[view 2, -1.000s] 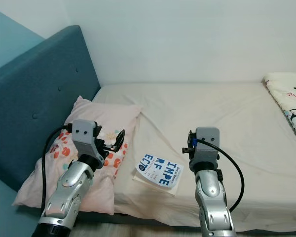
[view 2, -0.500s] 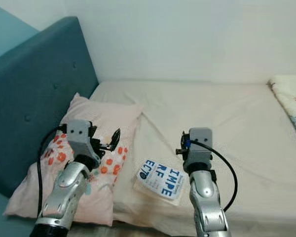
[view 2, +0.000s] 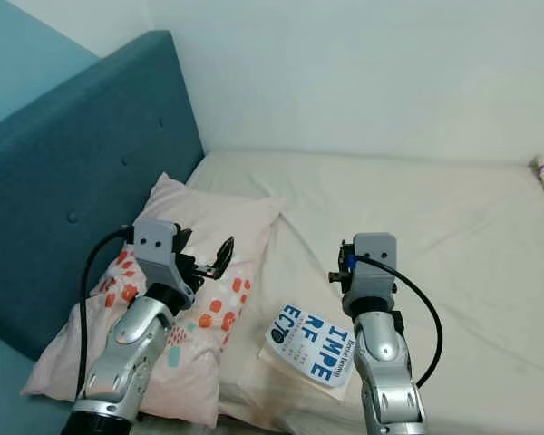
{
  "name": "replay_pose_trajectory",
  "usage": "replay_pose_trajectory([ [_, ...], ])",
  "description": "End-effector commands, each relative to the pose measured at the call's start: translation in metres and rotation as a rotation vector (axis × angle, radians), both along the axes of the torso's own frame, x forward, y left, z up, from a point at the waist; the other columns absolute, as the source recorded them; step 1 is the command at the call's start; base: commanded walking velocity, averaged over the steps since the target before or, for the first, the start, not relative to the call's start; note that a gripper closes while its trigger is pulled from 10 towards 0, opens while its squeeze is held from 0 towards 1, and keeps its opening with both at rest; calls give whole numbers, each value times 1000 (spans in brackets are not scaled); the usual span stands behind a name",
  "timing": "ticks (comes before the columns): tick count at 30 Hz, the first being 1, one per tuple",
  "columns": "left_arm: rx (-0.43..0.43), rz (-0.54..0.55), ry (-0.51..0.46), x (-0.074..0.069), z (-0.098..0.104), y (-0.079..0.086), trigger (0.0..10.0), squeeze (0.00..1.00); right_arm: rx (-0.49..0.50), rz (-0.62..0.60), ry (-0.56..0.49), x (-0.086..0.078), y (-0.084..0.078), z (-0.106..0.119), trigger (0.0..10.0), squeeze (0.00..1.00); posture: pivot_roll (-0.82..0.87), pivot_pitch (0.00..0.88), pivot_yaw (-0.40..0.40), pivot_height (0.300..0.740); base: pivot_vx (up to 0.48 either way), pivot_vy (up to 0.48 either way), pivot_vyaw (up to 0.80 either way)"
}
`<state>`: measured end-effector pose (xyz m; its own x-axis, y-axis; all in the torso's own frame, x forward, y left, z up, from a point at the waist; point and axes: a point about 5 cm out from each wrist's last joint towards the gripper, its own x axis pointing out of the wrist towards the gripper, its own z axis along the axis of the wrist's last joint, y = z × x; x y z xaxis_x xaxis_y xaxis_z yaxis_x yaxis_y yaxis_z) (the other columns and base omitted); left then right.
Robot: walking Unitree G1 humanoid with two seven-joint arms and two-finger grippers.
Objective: Clean up the room
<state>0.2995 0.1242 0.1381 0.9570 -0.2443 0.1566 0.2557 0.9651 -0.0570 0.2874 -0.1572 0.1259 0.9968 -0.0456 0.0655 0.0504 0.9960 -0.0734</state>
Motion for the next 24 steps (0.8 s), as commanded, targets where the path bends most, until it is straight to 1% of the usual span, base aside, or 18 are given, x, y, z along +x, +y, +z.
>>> replay_pose_trajectory([
  [1, 13, -11, 27, 0, -6, 3, 10000, 0, 18, -22, 44, -2, -2, -8, 10000, 0, -25, 61, 46, 740, 0, 0, 0],
  [6, 20, -15, 36, 0, -7, 3, 10000, 0, 72, -49, 47, -3, -7, -9, 10000, 0, -23, 67, 47, 726, 0, 0, 0],
  [10, 23, -11, 38, -1, -7, 5, 10000, 0, 68, -65, 57, -4, -11, -10, 10000, 0, -22, 70, 47, 706, 0, 0, 0],
  [24, 25, -18, 47, -2, -8, 4, 10000, 0, 77, -67, 67, -5, -10, -11, 10000, 0, -23, 77, 48, 651, 0, 0, 0],
])
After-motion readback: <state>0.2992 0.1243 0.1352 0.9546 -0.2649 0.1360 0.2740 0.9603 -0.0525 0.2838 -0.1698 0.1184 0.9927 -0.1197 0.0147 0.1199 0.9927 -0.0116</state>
